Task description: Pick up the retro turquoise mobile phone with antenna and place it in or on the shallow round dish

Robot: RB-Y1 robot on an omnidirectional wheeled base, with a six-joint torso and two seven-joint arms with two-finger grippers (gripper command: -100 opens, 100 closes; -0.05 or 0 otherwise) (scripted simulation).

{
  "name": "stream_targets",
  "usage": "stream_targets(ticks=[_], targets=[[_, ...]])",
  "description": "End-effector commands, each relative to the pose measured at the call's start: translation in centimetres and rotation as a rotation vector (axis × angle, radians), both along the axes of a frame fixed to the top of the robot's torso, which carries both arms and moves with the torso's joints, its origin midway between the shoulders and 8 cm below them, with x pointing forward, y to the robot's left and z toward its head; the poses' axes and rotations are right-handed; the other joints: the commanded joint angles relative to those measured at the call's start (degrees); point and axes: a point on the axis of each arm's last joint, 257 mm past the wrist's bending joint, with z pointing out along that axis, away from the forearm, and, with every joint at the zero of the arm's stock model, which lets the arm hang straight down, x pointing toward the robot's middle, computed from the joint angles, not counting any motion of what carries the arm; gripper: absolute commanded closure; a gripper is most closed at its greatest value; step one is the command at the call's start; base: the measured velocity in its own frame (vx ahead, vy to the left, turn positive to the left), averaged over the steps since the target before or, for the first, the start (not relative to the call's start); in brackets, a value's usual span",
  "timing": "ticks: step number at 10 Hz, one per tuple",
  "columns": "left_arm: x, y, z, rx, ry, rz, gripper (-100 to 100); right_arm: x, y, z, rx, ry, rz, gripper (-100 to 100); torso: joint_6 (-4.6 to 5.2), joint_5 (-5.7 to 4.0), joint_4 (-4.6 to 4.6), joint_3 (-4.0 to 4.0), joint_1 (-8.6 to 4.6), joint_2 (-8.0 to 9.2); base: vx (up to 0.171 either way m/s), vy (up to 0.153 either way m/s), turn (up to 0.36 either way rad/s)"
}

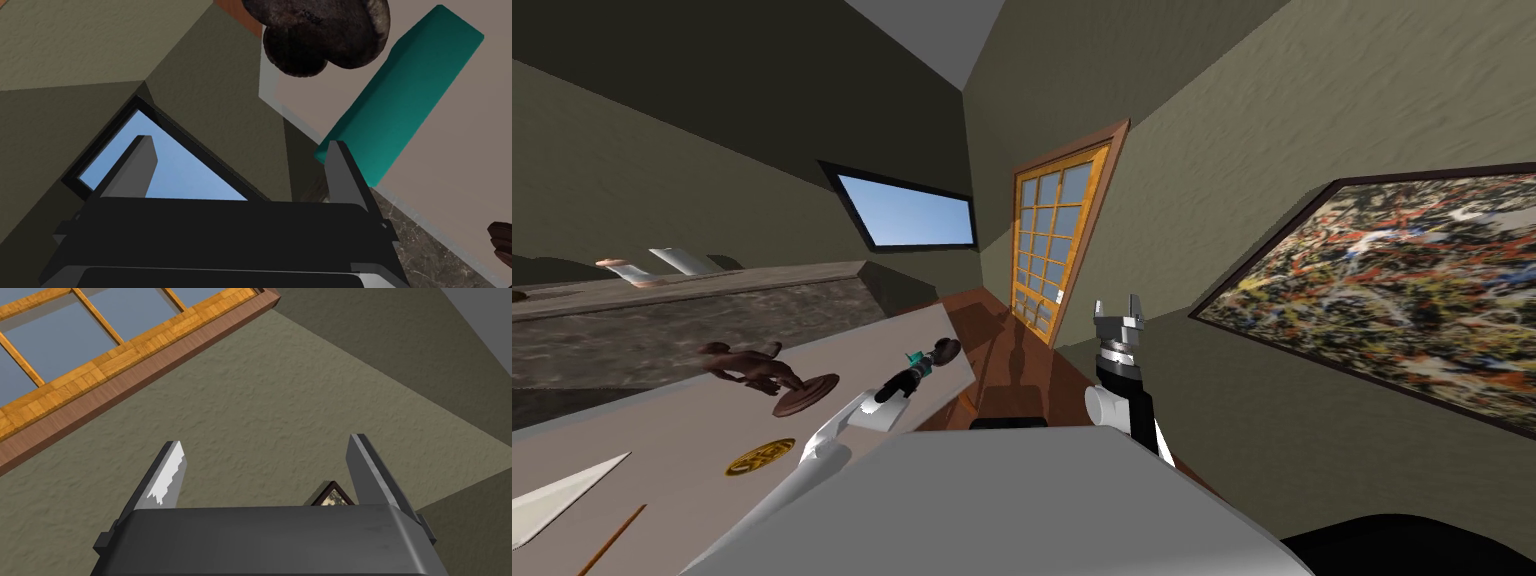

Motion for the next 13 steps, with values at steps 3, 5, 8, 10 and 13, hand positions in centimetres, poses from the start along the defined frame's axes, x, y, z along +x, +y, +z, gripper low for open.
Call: stream_targets(ticks=[3, 5, 8, 10, 13], targets=[[-1.7, 3.6, -3.0, 0.079, 0.132, 0.036, -100, 0.0, 0.0, 0.0, 0.000, 0.000, 0.000, 0, 0.00, 0.00, 0.01, 0.02, 0.02, 0.04, 0.033, -0.027, -0.040], [-2.4, 5.0, -3.8, 0.109, 0.175, 0.047, -100, 0.0, 0.0, 0.0, 0.000, 0.000, 0.000, 0, -0.01, 0.00, 0.00, 0.00, 0.02, 0.00, 0.037, -0.021, -0.043], [-3.6, 7.7, -4.9, 0.166, 0.250, 0.069, -100, 0.0, 0.0, 0.0, 0.000, 0.000, 0.000, 0, -0.01, 0.01, 0.02, 0.05, 0.06, 0.09, 0.019, -0.014, -0.025], [-4.2, 9.0, -5.2, 0.194, 0.283, 0.079, -100, 0.0, 0.0, 0.0, 0.000, 0.000, 0.000, 0, -0.01, 0.01, 0.02, 0.04, 0.06, 0.06, 0.026, -0.013, -0.027], [-5.6, 12.5, -5.5, 0.267, 0.360, 0.105, -100, 0.0, 0.0, 0.0, 0.000, 0.000, 0.000, 0, -0.01, 0.01, 0.02, 0.04, 0.06, 0.08, 0.023, -0.012, -0.031]])
